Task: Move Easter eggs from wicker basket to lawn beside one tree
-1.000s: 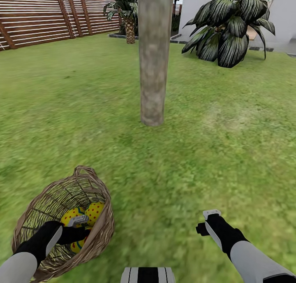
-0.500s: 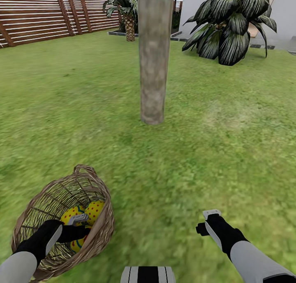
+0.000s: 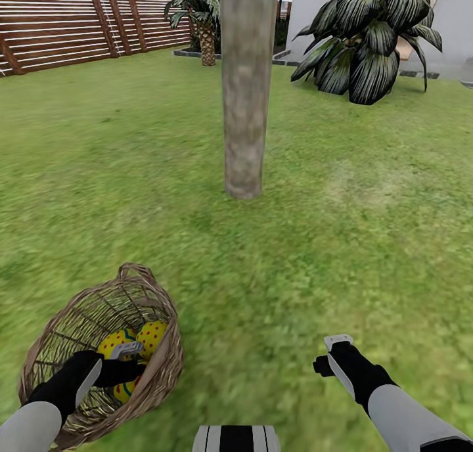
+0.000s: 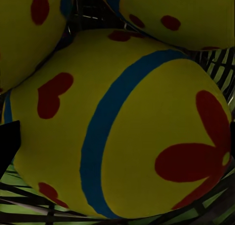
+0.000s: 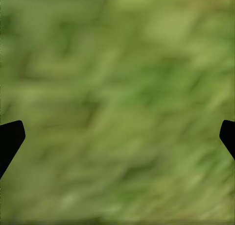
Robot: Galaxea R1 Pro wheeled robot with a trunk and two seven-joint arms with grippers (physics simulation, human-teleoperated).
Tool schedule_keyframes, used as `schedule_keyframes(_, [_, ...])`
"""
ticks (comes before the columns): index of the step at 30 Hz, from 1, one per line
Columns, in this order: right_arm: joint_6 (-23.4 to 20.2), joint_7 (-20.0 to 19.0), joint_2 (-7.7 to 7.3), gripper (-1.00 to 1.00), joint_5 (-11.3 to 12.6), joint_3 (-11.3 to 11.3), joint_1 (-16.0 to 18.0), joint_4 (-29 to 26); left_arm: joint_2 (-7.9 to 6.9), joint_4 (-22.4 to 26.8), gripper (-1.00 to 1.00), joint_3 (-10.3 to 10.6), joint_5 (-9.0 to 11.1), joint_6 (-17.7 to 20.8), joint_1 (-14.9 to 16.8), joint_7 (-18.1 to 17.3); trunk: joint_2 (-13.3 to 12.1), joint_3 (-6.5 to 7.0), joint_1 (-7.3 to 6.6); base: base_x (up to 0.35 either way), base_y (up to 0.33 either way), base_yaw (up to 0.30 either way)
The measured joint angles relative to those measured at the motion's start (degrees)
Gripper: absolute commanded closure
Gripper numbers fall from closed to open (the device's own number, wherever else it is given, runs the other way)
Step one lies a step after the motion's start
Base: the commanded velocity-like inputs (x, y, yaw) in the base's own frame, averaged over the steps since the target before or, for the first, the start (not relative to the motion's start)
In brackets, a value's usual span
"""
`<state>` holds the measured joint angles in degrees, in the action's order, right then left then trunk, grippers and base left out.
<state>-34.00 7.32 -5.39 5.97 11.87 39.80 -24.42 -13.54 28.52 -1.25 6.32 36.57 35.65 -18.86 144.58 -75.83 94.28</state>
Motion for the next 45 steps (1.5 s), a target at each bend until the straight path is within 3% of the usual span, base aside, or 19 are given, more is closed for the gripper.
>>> schedule_keyframes(45, [0.0, 0.0, 0.0, -1.0, 0.01, 0.0, 0.0, 0.0, 0.04, 0.14, -1.0, 0.05, -0.1, 0.06, 0.0, -0.02, 0.0, 0.0, 0.0, 0.0, 0.0, 0.0])
